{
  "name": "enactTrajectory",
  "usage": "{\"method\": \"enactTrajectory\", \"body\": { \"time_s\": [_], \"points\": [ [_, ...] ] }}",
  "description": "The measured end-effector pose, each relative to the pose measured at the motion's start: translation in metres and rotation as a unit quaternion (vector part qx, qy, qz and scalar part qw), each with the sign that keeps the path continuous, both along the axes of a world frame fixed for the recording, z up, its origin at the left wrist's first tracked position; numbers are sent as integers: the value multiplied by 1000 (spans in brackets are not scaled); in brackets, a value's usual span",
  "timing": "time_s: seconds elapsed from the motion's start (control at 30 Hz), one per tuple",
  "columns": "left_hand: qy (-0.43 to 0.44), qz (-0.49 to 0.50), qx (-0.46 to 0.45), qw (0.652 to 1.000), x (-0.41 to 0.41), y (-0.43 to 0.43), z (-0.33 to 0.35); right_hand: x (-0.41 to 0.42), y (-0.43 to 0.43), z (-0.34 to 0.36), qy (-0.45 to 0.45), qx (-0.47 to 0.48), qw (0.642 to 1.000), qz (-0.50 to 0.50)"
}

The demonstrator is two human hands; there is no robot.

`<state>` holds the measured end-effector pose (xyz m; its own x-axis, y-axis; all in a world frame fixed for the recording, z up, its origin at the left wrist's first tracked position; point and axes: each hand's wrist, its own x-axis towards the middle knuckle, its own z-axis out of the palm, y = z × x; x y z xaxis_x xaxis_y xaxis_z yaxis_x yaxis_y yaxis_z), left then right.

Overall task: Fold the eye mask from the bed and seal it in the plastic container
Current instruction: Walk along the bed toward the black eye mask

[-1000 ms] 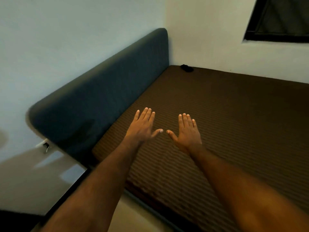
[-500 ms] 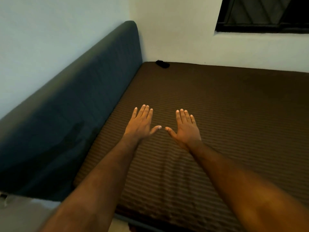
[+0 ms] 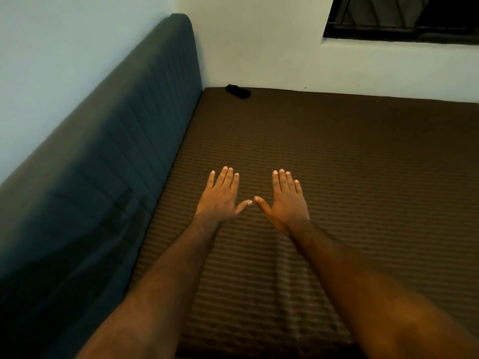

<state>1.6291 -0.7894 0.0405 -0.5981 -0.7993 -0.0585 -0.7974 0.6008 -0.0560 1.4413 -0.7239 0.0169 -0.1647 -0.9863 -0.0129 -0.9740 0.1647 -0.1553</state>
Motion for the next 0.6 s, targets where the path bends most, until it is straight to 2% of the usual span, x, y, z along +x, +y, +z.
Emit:
{"method": "enactTrajectory", "body": {
  "time_s": [0.33,0.5,0.6],
  "points": [
    [33,25,-2,999,-8,-30,-6,-3,-52,2,17,-11,1000,2],
    [77,67,-13,995,-18,-57,-17,-30,-106,0,27,-5,999,35],
    [72,105,-14,992,-24,-90,-29,-46,-151,-12,10,-15,998,55]
  ]
}}
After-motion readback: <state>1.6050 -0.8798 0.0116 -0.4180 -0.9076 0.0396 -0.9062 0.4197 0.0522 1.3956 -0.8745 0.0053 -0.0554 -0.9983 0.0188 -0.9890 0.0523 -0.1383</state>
